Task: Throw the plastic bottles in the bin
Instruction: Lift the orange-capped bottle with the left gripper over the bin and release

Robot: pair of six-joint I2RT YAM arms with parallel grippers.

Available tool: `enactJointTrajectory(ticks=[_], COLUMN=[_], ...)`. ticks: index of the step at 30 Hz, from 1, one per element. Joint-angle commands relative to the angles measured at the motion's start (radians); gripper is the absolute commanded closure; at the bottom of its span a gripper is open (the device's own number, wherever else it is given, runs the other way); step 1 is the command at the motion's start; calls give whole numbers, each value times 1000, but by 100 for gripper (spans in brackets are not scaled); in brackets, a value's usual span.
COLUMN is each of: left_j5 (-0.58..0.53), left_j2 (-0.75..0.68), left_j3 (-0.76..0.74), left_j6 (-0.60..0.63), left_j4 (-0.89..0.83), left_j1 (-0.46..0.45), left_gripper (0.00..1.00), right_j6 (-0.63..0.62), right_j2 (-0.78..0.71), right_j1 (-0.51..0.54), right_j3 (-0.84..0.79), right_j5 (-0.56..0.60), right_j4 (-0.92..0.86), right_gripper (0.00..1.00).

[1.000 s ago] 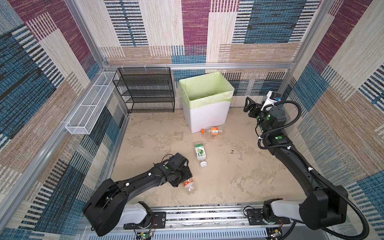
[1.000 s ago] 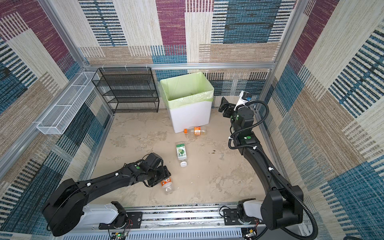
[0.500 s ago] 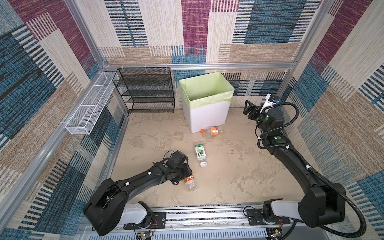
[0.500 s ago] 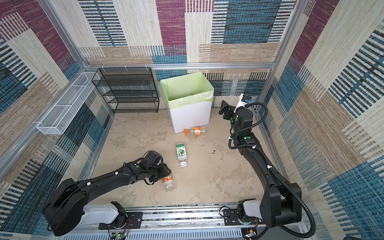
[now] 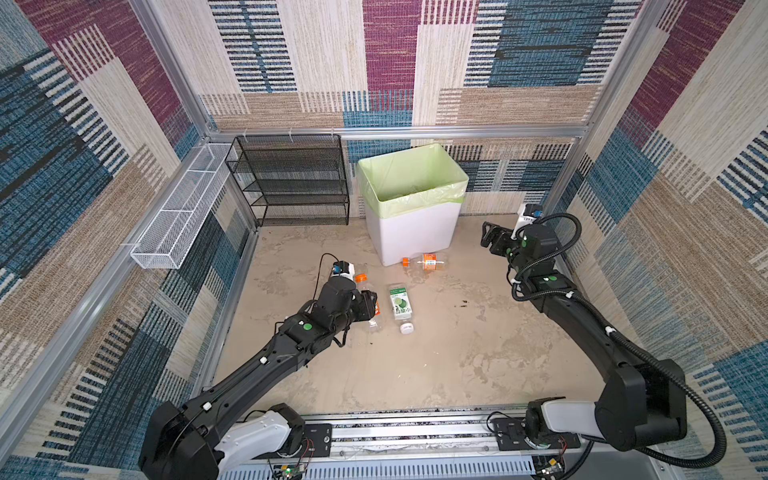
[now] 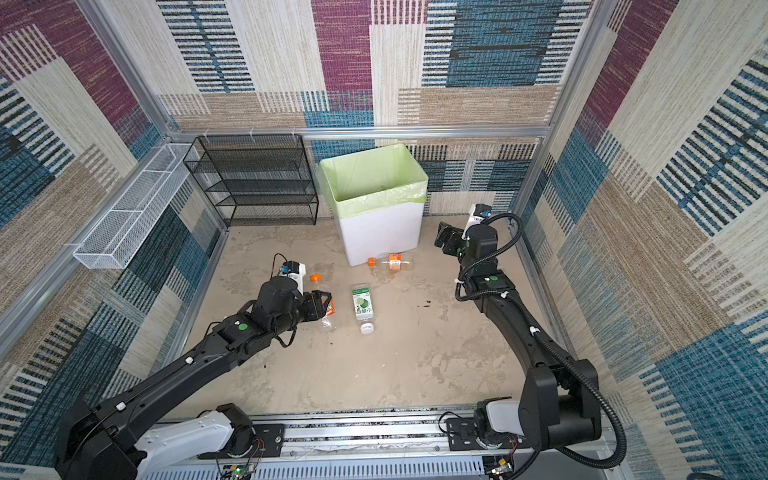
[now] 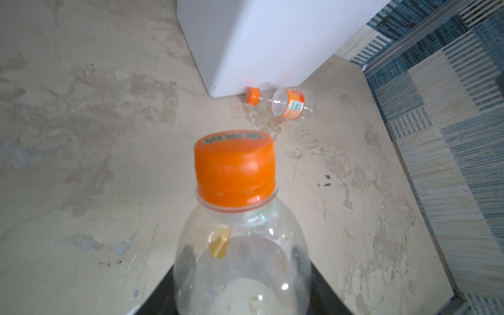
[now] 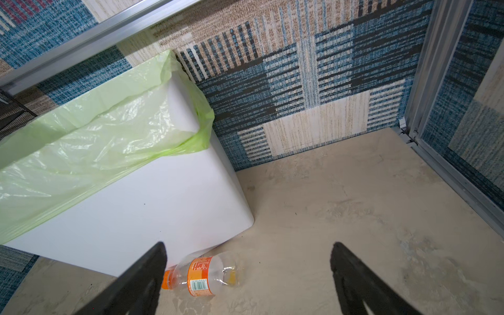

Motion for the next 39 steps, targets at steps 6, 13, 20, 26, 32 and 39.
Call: enactJointTrajectory(ticks=[6,13,20,26,32,39], left_j5=[-95,-91,-17,39,71,52], left_j2=[-95,-172,-241,-275,-76,472], left_j3=[-3,-36,-16,-58,109,848], left_j6=[303,492,662,773,855,712], left_j4=[359,669,875,1122,1235,770], left_j1=[1,1,1,0,1,83], left_gripper=[46,45,45,43,43,37], right_j6=[5,4,15,28,39,70], right_j2=[-34,-30,-39,-36,-31,-31], right_j1=[1,1,2,2,2,2], right_j3=[-52,-116,-158,-168,-161,-160], right_j5=[10,6,4,-6,-12,-45], right_j4=[-2,-15,1,17,29,58], right_gripper=[8,8,8,9,9,10])
